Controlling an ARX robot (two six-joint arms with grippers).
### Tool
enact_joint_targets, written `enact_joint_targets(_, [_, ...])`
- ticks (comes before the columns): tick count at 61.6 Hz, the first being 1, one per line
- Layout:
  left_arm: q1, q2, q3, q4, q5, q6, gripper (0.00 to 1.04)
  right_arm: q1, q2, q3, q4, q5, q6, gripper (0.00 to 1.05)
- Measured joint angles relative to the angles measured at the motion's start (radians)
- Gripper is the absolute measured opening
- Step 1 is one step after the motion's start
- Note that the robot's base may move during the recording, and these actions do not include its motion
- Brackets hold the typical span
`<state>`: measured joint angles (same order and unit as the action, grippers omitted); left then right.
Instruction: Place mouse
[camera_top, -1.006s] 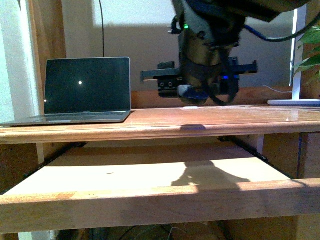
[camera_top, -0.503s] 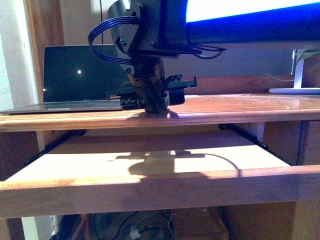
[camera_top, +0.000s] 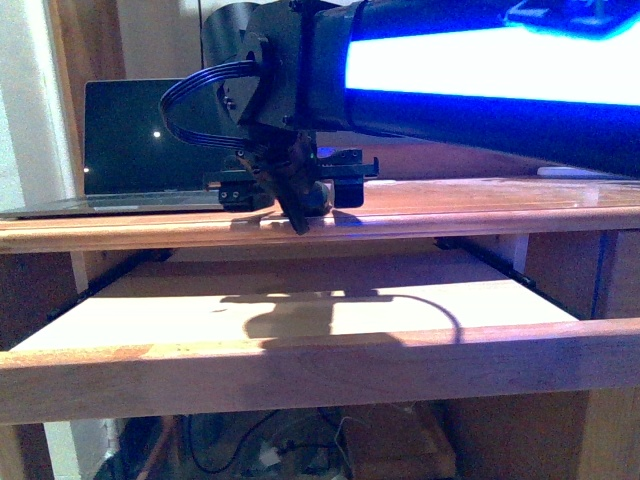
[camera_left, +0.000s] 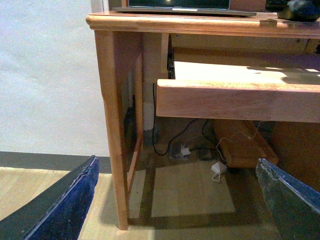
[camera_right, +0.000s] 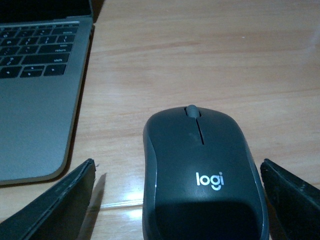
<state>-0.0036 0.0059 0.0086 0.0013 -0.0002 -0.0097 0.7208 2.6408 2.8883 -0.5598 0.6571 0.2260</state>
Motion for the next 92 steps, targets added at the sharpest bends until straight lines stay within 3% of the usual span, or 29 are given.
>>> enact_joint_targets(7, [0.000, 0.000, 0.000, 0.000, 0.000, 0.000, 0.97, -0.007, 0.000, 0.000, 0.040, -0.013, -0.001, 0.91])
enact_joint_targets(13, [0.000, 0.000, 0.000, 0.000, 0.000, 0.000, 0.97, -0.023, -0.068, -0.117, 0.156, -0.052, 0.005, 0.98])
enact_joint_targets(30, [0.000, 0.000, 0.000, 0.000, 0.000, 0.000, 0.97, -0.134, -0.745, -1.056, 0.680, -0.204, 0.024, 0.97])
enact_joint_targets(38, [0.000, 0.000, 0.000, 0.000, 0.000, 0.000, 0.97, -0.191, -0.988, -1.444, 0.841, -0.370, 0.014, 0.97])
enact_joint_targets(49, [0.000, 0.000, 0.000, 0.000, 0.000, 0.000, 0.97, -0.256, -1.200, -1.877, 0.950, -0.628, -0.021, 0.97])
enact_joint_targets(61, [0.000, 0.000, 0.000, 0.000, 0.000, 0.000, 0.97, -0.383, -1.434, -2.173, 1.013, -0.921, -0.065, 0.97])
enact_joint_targets(70, [0.000, 0.000, 0.000, 0.000, 0.000, 0.000, 0.97, -0.449, -1.520, -2.321, 1.007, -1.075, -0.147, 0.97])
enact_joint_targets(78, [0.000, 0.000, 0.000, 0.000, 0.000, 0.000, 0.97, -0.418, -1.524, -2.412, 1.009, -1.094, -0.230, 0.97])
enact_joint_targets(92, [0.000, 0.000, 0.000, 0.000, 0.000, 0.000, 0.97, -0.255, -1.399, -2.403, 1.115, -0.929, -0.267, 0.97])
